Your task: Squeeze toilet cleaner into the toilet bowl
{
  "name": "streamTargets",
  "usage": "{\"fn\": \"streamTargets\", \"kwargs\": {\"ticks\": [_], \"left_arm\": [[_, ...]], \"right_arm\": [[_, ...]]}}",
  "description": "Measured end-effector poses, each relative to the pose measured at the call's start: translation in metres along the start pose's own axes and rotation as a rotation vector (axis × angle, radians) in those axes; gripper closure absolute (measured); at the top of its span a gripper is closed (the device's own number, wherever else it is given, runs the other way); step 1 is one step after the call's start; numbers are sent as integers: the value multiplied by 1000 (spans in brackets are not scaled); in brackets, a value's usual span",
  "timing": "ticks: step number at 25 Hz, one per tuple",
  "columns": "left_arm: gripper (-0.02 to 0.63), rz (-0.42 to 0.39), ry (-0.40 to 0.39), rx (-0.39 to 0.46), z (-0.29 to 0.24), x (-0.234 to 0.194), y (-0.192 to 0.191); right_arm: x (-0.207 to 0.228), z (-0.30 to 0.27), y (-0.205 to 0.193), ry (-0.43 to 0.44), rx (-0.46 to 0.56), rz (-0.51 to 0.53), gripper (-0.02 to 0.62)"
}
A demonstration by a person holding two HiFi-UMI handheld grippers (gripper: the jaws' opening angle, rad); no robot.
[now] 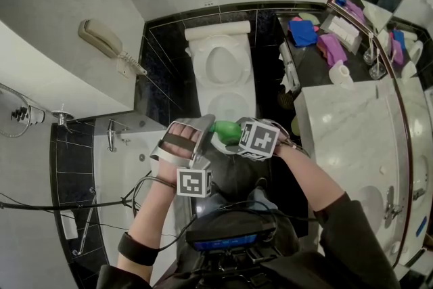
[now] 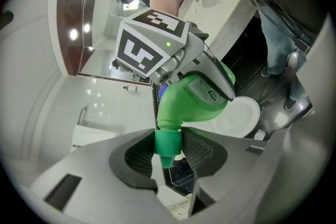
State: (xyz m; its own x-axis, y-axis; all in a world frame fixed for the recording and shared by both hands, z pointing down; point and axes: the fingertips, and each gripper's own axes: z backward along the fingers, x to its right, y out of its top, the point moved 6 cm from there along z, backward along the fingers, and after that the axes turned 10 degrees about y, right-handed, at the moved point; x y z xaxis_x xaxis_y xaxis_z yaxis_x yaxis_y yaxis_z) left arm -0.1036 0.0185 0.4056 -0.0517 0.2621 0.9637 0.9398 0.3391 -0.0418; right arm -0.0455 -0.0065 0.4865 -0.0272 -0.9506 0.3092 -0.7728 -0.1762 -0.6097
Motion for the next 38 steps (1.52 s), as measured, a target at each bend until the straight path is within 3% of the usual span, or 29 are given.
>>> {"fn": "streamTargets", "kwargs": {"ticks": [6,11,14,18,24,30,34,38], "left_arm": [[448,-28,-2,0,-4,1,-1],[448,0,-41,0,-5,5,-2],[448,44,-124,-6,-5,7,0],[449,116,-295,-27,-4,11,0],[449,158,-528,-70,-5,20,-6],[448,268,-710,-81,-2,28,-3],[445,323,-741,-49,-1,32,3],[432,278,-711,-67,-5,39,2]], "right_arm": [[4,0,0,8,-6,-5,402],[8,-2,0,-11,-23,29,403],[9,-5,-4,-39,-52,64,403],[11,-8,-12,-97,-97,114,405],[10,-15,-20,-183,-126,189,405],[7,-18,-27,-229,-172,232,407],[2,-19,-31,-219,-167,229,407],[1,-22,-29,-184,-131,198,407]]}}
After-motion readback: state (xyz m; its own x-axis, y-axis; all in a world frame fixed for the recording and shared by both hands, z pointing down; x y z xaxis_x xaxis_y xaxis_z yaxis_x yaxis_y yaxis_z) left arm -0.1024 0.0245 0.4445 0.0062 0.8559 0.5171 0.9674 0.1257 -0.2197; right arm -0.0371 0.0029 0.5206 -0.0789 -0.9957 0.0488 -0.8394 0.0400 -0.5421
